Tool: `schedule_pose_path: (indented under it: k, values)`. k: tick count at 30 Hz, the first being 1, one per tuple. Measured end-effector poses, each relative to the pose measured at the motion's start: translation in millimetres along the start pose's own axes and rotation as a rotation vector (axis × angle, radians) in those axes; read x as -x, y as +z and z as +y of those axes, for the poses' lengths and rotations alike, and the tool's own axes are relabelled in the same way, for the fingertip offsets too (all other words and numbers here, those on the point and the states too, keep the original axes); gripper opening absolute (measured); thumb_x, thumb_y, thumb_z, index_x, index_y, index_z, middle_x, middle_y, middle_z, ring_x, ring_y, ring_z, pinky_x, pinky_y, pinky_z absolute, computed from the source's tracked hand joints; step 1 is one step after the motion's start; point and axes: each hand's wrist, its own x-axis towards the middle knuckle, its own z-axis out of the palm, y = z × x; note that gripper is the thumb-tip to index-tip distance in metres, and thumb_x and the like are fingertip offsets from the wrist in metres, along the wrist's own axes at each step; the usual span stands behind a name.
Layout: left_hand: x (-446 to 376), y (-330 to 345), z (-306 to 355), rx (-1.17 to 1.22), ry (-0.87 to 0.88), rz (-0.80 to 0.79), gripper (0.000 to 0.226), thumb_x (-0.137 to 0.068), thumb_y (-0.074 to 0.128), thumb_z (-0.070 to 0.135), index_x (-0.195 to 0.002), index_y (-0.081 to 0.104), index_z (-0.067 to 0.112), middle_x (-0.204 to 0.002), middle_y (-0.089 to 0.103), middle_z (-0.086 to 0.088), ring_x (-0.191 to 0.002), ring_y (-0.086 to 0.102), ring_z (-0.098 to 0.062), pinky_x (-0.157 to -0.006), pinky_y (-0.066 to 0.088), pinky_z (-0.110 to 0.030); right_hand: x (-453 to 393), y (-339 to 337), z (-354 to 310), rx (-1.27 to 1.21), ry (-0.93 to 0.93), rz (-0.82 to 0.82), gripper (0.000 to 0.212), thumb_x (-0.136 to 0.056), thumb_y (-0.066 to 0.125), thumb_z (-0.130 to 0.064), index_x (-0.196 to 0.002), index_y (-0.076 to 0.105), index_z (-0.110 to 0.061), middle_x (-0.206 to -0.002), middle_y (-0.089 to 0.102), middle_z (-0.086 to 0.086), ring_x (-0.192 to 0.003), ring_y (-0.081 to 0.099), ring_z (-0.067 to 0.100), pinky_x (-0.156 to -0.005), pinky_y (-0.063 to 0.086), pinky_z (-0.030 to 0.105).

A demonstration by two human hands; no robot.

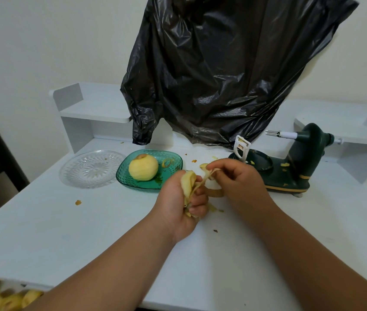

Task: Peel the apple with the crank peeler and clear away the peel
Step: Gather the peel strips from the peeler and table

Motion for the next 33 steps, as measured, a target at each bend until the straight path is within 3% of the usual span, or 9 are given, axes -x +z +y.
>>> schedule_pose_path:
  k: [4,9,12,16,20,24,28,31,33]
  values:
    - [1,5,-3,-0.193,-0.041,-0.042,0.012,-0.080,0.047,0.016,-0.077,0.059,0.013,-0.061,0.049,-0.005,-0.044,0.043,-0.011,-0.034,0.024,-0.014,5,5,-6,0.252,-0.277,0.147,0.028,-0.086,0.058,0.006,-0.096,0.074,-0.015,-0.090,0.068,-0.006,-0.084,0.059,0.002,-0.071,0.044,0.008]
    - [-2,4,-2,-0.157,-0.026,-0.077,0.019,-0.085,0.046,0.023,-0.103,0.051,0.020,-0.099,0.044,-0.013,-0.093,0.044,-0.027,-0.071,0.032,-0.031,11,13,-12,0.282,-0.462,-0.092,0.037,-0.082,0.049,0.010,-0.105,0.071,-0.009,-0.103,0.066,-0.003,-0.100,0.058,0.004,-0.089,0.043,0.011]
    - [-1,0,0,-0.076,-0.017,-0.102,0.023,-0.088,0.041,0.023,-0.097,0.060,0.013,-0.097,0.054,-0.016,-0.098,0.051,-0.027,-0.085,0.036,-0.035,11,12,-11,0.205,-0.441,-0.169,0.048,-0.074,0.044,0.014,-0.107,0.070,-0.008,-0.108,0.067,0.000,-0.104,0.059,0.006,-0.090,0.043,0.013]
    - [-3,-6,2,0.047,-0.009,-0.122,0.031,-0.088,0.034,0.021,-0.093,0.062,0.009,-0.091,0.059,-0.014,-0.087,0.056,-0.027,-0.076,0.045,-0.035,14,8,-11,0.111,-0.339,-0.235,0.051,-0.071,0.043,0.008,-0.107,0.070,-0.016,-0.108,0.070,-0.005,-0.106,0.062,0.013,-0.089,0.050,0.024]
    - [-2,-7,2,0.186,-0.029,-0.195,0.034,-0.092,0.038,0.021,-0.083,0.066,0.004,-0.078,0.067,-0.013,-0.069,0.067,-0.024,-0.061,0.056,-0.032,10,9,-9,0.336,-0.516,-0.095,0.014,-0.078,0.071,-0.006,-0.090,0.076,-0.013,-0.098,0.069,-0.003,-0.104,0.055,0.018,-0.092,0.043,0.028]
    - [-2,-5,1,0.118,-0.028,-0.213,0.022,-0.085,0.050,0.014,-0.103,0.061,0.006,-0.105,0.059,-0.015,-0.094,0.058,-0.024,-0.079,0.051,-0.036,8,7,-8,0.293,-0.384,0.010,0.015,-0.075,0.079,-0.008,-0.085,0.078,-0.020,-0.086,0.061,-0.002,-0.085,0.056,0.014,-0.074,0.046,0.024]
    - [-2,-1,-1,0.098,-0.013,-0.199,0.019,-0.085,0.052,0.009,-0.092,0.068,0.001,-0.093,0.068,-0.014,-0.075,0.066,-0.019,-0.067,0.053,-0.031,8,6,-8,0.190,-0.311,-0.008,0.015,-0.078,0.074,-0.005,-0.084,0.074,-0.019,-0.080,0.066,-0.005,-0.074,0.060,0.012,-0.064,0.051,0.028]
    - [0,1,2,0.176,0.000,-0.118,0.005,-0.078,0.054,0.007,-0.073,0.056,0.007,-0.061,0.050,-0.005,-0.044,0.045,-0.010,-0.038,0.040,-0.019,6,3,-8,-0.163,-0.078,0.012,0.025,-0.084,0.051,-0.008,-0.087,0.071,-0.024,-0.085,0.067,-0.005,-0.075,0.060,0.007,-0.066,0.050,0.019]
    - [1,2,5,0.241,-0.034,-0.095,0.012,-0.076,0.053,0.009,-0.064,0.051,0.010,-0.056,0.039,-0.001,-0.037,0.035,-0.009,-0.029,0.029,-0.016,5,2,-4,-0.121,-0.022,0.002,0.041,-0.084,0.043,0.000,-0.097,0.068,-0.030,-0.095,0.065,-0.005,-0.073,0.058,0.011,-0.068,0.051,0.024]
